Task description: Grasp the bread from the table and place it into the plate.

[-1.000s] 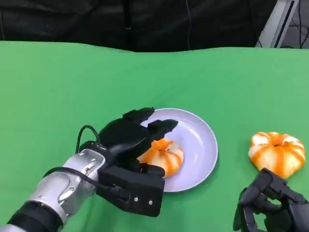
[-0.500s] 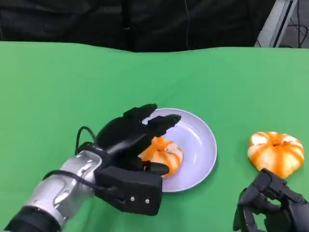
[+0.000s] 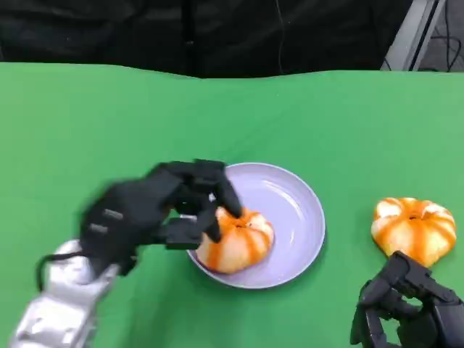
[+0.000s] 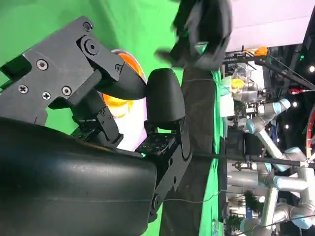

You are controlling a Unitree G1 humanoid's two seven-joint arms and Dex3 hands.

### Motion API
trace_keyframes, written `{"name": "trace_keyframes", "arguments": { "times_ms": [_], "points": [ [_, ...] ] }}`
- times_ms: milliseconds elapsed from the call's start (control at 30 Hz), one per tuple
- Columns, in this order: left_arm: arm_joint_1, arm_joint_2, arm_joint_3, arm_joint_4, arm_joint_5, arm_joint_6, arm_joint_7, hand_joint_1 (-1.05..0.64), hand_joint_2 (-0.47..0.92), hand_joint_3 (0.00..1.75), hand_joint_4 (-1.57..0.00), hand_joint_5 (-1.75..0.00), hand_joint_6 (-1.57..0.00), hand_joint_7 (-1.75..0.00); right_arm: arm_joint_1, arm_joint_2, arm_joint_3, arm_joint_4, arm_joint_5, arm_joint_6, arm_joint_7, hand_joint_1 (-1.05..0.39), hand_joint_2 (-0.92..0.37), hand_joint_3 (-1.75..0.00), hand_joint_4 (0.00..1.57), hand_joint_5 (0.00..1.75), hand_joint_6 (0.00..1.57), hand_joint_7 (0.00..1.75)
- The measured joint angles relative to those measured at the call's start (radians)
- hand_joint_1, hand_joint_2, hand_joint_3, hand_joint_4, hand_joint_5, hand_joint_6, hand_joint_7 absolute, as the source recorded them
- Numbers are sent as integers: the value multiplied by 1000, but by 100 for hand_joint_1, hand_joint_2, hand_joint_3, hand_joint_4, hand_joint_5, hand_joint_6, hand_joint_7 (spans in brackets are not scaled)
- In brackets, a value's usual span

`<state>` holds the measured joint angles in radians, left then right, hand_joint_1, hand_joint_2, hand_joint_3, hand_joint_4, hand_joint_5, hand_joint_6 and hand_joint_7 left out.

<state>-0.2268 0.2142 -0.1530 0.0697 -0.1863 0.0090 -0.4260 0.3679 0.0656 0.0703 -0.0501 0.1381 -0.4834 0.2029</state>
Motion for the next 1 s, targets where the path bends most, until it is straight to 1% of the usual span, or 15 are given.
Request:
{"name": "trace_keyframes", "arguments": {
  "times_ms": [33,67,133,233,333,467,533,600,733,800,833,867,900,933,1000],
  "points": [
    [17,10,19,-36,-39,37,-23,-5,45,143,-92,-175,-82,-172,0,-1,-1,1,1,0,1,-15,-46,-137,84,175,77,158],
    [30,17,34,-62,-64,66,-37,-9,49,128,-93,-175,-81,-173,0,-1,-1,1,2,0,2,-14,-46,-137,84,175,77,158],
    [73,33,74,-143,-159,169,-69,-11,52,118,-94,-175,-81,-174,-4,-1,0,2,2,0,6,-14,-46,-137,84,175,77,159],
    [159,77,147,-282,-322,311,-130,-11,55,116,-93,-175,-81,-175,-1,-1,-3,3,2,0,5,-14,-46,-136,85,175,77,159],
    [214,107,209,-353,-426,396,-160,-12,57,112,-93,-175,-81,-175,-4,-1,-4,3,0,1,3,-14,-46,-136,85,175,77,158],
    [307,147,300,-441,-578,506,-179,-15,66,95,-90,-175,-79,-174,-7,-1,-4,3,0,3,4,-14,-46,-137,85,175,78,158],
    [362,166,342,-460,-618,520,-203,-15,71,88,-90,-175,-77,-174,-7,-1,-6,5,1,3,4,-13,-45,-137,85,175,78,158],
    [417,180,375,-464,-634,520,-229,-15,72,86,-89,-175,-78,-175,-8,-1,-7,7,1,3,4,-13,-45,-137,85,175,78,157],
    [523,186,430,-459,-650,521,-252,-16,73,84,-88,-175,-77,-175,-14,-2,-9,10,1,3,6,-13,-46,-137,84,175,78,157],
    [559,184,438,-439,-649,516,-268,-14,76,79,-84,-175,-82,-160,-15,-3,-10,14,1,3,7,-14,-45,-137,85,175,78,157],
    [574,180,440,-427,-646,502,-276,-14,77,79,-83,-175,-84,-156,-15,-3,-11,15,1,3,8,-14,-45,-137,85,175,78,157],
    [587,171,440,-407,-639,482,-289,-13,75,84,-84,-174,-87,-152,-15,-4,-13,16,3,3,9,-14,-45,-137,85,175,78,157],
    [598,160,439,-384,-627,459,-302,-13,69,94,-86,-173,-91,-150,-16,-5,-15,17,3,3,10,-14,-46,-137,84,175,77,157],
    [605,149,437,-358,-612,433,-315,-13,66,100,-87,-172,-92,-149,-16,-7,-17,19,3,3,11,-14,-46,-137,84,175,77,157],
    [609,125,430,-306,-577,380,-332,-12,65,104,-89,-171,-93,-149,-17,-9,-19,25,4,3,13,-14,-46,-137,84,175,77,157]
  ]
}}
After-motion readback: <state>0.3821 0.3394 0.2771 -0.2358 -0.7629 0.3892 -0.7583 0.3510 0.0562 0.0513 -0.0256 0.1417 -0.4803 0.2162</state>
